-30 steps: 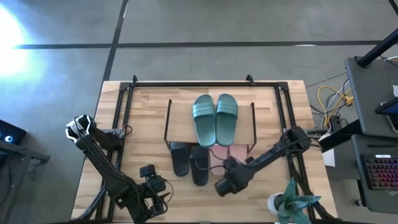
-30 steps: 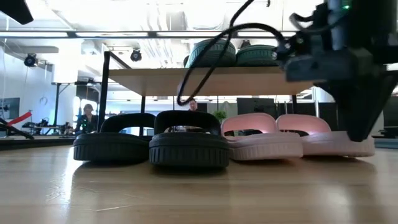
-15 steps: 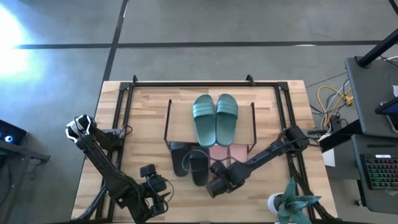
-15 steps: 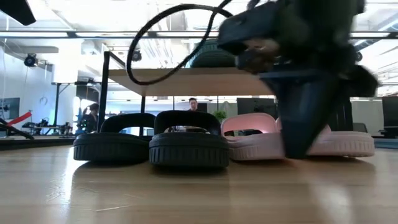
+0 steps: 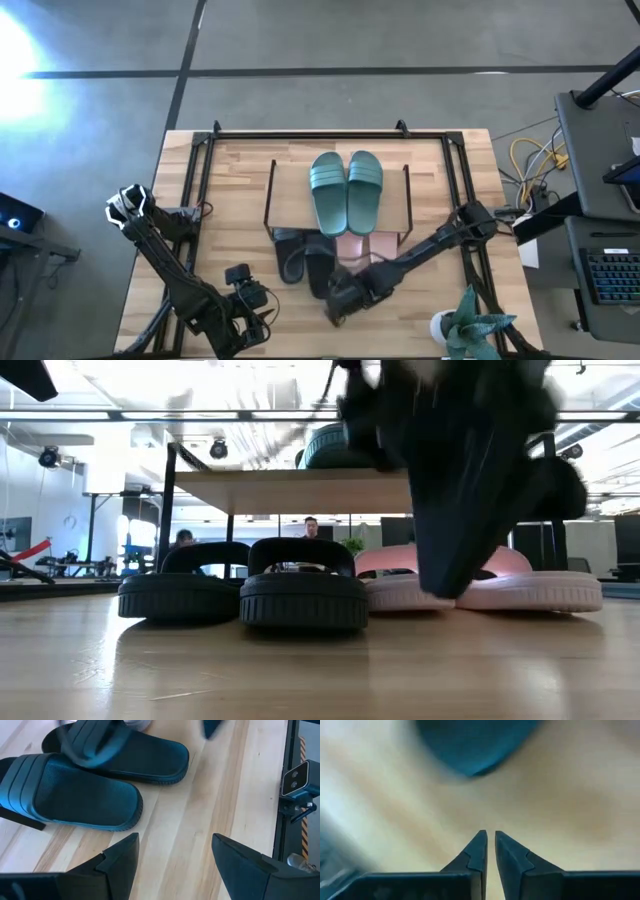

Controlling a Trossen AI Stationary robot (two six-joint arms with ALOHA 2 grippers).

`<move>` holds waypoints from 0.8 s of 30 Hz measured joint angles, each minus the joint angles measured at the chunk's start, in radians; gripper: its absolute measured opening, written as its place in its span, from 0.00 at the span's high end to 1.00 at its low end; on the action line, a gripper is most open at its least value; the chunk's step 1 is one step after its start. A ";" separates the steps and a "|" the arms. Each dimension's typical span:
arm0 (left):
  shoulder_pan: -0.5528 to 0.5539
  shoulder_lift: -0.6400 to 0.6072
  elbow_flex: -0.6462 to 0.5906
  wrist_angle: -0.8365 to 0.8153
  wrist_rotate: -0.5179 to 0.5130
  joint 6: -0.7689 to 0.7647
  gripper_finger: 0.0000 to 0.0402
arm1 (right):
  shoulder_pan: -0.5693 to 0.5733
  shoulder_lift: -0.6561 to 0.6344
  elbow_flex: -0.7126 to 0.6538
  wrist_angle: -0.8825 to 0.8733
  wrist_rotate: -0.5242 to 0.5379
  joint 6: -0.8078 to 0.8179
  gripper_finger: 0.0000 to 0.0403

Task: Pick and place slides into the shelf
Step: Adjust the slippers under the shelf

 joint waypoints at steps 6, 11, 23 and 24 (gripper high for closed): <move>0.000 0.000 0.000 -0.003 0.000 0.003 0.41 | 0.022 0.030 0.001 0.148 0.127 0.080 0.93; 0.000 0.000 0.000 -0.007 0.000 0.002 0.41 | -0.002 0.054 0.001 0.158 0.233 0.071 0.93; 0.000 0.000 0.000 -0.006 0.009 -0.007 0.41 | -0.053 0.027 0.005 0.151 0.462 0.089 0.93; 0.000 0.000 0.000 -0.005 0.010 -0.008 0.41 | -0.053 0.026 0.007 0.150 0.434 0.068 0.93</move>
